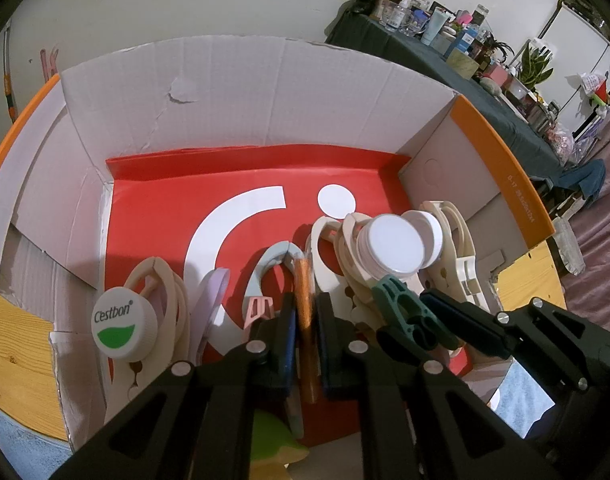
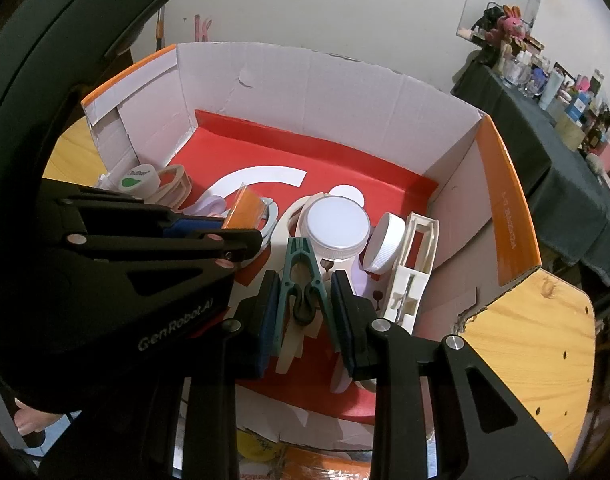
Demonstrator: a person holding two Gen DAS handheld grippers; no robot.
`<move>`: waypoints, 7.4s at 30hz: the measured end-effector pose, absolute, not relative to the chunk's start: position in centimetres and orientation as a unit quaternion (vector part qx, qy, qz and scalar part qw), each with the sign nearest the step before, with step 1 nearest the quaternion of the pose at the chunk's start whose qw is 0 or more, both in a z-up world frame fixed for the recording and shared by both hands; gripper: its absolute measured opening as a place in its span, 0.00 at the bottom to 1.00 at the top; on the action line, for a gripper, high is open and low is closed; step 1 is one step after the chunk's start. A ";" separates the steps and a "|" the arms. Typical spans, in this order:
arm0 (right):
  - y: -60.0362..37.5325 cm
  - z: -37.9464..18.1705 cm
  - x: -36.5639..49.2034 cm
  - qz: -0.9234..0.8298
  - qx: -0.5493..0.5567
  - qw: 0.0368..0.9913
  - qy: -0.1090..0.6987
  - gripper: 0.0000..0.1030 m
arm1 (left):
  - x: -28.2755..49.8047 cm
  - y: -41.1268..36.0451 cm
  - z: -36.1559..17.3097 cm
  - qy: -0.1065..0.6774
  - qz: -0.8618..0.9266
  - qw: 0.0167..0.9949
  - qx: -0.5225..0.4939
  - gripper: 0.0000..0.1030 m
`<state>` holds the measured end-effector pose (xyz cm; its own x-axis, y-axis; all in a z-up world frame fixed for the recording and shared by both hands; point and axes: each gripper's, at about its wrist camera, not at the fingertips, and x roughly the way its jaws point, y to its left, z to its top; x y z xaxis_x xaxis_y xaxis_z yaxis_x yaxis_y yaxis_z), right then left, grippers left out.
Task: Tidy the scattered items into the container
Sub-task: 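Lower both items into the box and open both grippers, then withdraw both grippers from the box back over the towel, then close left gripper on clear coin box while right gripper grasps orange packet, then lift clear box and orange packet and carry them over the cardboard box, then lower clear box and orange packet into the box with both grippers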
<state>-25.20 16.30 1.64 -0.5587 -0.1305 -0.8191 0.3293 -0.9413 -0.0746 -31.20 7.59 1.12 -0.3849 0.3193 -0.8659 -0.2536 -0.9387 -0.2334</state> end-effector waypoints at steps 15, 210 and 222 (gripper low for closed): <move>16.2 1.6 -25.2 -0.876 0.451 0.130 0.109 0.25 | -31.0 7.9 1.3 -0.035 0.830 0.177 -0.528 0.19; 17.3 8.5 -16.3 -0.905 0.372 0.187 0.086 0.27 | -19.2 2.5 9.0 0.011 0.874 0.205 -0.441 0.43; 17.0 6.4 -22.6 -0.890 0.413 0.177 0.079 0.27 | -25.0 4.2 7.7 -0.006 0.865 0.197 -0.461 0.43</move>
<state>-22.58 16.97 6.44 -0.5964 -0.2487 -0.7632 0.3797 -0.9251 0.0048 -24.96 4.18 7.68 -0.4961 0.3470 -0.7959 -0.3360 -0.9220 -0.1925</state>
